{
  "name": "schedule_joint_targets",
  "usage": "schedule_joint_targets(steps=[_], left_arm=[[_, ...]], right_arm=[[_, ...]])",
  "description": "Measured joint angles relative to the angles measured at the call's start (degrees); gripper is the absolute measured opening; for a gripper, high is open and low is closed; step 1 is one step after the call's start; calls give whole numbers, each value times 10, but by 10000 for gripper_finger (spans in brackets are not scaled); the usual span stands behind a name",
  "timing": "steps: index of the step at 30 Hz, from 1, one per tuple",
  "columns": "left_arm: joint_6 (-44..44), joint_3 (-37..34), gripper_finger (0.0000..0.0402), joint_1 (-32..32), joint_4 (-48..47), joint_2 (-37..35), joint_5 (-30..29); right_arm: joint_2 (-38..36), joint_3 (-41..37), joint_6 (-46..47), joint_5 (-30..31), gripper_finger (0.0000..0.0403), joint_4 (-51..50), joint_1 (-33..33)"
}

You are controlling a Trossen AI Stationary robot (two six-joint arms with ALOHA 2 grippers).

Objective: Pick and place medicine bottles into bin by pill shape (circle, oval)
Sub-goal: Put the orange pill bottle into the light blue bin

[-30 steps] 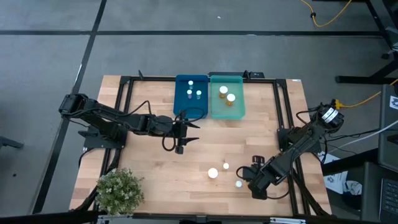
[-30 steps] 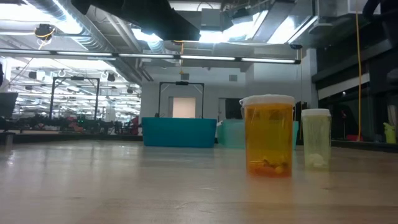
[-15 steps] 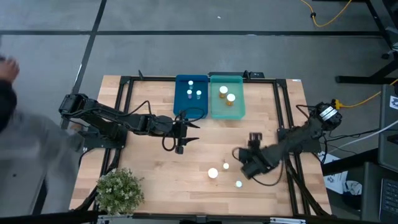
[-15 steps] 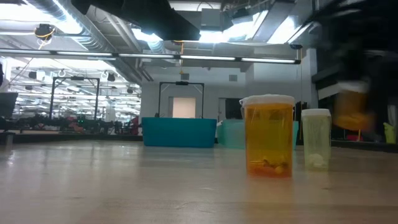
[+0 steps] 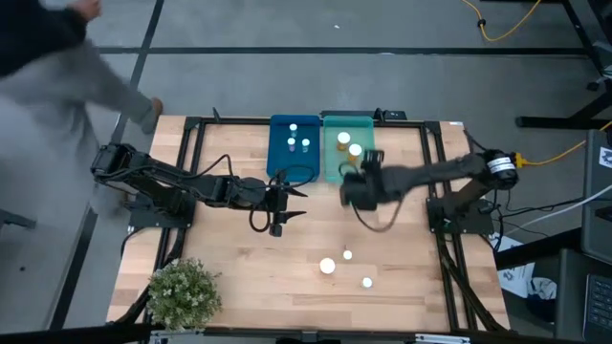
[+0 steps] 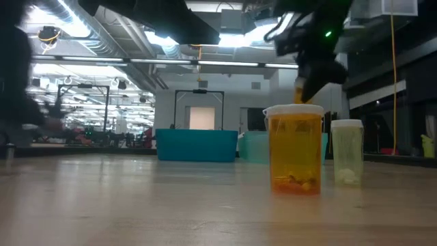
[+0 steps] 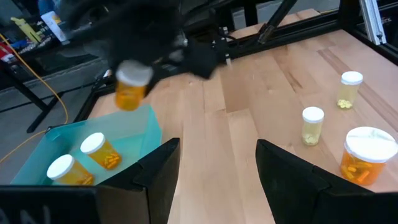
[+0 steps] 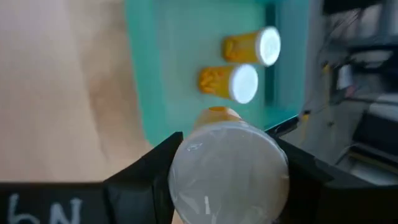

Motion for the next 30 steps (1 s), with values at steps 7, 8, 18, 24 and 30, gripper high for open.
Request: schedule_joint_targets(steps=[7, 8, 18, 24, 30], left_arm=[[-1, 0, 202, 0, 0, 0, 0], [-1, 0, 202, 0, 0, 0, 0], [0, 0, 202, 0, 0, 0, 0], [0, 0, 202, 0, 2, 0, 0], [0, 0, 202, 0, 2, 0, 0]], right_arm=[[0, 0, -164, -52, 207, 89, -183], [-1, 0, -188, -66, 204, 105, -209], [17, 0, -237, -300, 209, 220, -427], [59, 0, -239, -354, 201, 236, -459], [101, 0, -242, -360, 205, 271, -461]])
